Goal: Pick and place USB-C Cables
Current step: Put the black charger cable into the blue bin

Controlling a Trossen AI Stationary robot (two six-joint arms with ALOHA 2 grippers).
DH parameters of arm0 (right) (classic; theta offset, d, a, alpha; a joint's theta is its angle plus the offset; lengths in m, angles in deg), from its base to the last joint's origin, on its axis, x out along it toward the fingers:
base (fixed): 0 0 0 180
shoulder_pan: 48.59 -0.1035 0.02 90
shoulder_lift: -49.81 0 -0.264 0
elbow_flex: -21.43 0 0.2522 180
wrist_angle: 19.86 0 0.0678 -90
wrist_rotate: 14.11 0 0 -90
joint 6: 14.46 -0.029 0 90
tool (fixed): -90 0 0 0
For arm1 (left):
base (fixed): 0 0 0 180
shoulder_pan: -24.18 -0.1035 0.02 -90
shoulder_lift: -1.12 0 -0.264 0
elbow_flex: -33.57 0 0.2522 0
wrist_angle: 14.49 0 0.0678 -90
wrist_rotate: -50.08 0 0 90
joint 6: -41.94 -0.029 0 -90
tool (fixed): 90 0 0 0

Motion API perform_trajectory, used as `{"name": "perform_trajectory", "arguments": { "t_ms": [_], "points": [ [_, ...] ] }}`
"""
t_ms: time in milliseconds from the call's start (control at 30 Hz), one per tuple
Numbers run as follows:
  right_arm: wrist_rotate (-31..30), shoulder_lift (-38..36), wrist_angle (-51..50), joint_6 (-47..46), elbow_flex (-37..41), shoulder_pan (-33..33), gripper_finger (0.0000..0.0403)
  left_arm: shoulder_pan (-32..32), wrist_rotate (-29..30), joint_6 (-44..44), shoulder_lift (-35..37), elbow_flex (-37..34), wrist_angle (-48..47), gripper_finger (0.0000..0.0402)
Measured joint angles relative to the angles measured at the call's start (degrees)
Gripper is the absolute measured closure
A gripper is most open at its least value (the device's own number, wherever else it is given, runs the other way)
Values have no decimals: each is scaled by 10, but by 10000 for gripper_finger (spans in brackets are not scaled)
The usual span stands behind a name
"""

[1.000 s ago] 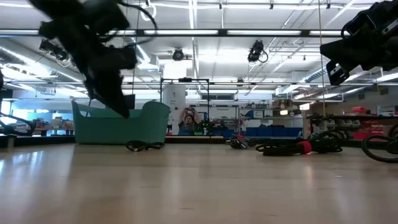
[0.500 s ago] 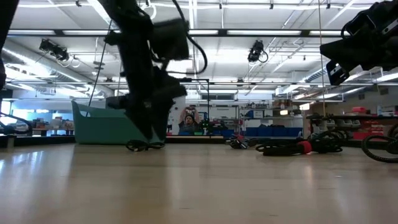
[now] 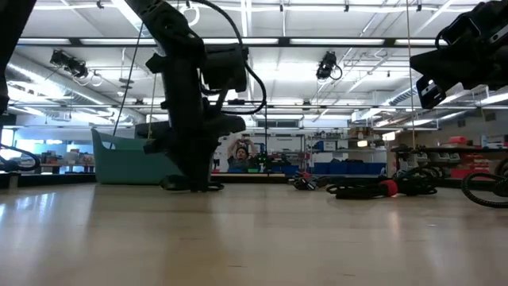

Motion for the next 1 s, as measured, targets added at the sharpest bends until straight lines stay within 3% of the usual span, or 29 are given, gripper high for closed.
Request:
{"name": "perform_trajectory", "arguments": {
  "t_ms": [100, 200, 400, 500, 733, 1000],
  "points": [
    [0, 0, 0, 0, 0, 0, 390, -10, -19, -1, 27, -5, -30, 382],
    [0, 0, 0, 0, 0, 0, 390, -27, -10, -1, 99, -3, -54, 383],
    [0, 0, 0, 0, 0, 0, 390, -98, 113, -36, 258, -3, -88, 383],
    [-1, 0, 0, 0, 0, 0, 390, -164, 185, -79, 300, -16, -41, 383],
    [-2, 0, 1, 0, 0, 0, 390, -315, 172, -148, 264, -41, 52, 383],
    [-4, 0, 1, 0, 0, 0, 390, -333, 126, -118, 197, -50, 79, 360]
  ]
}}
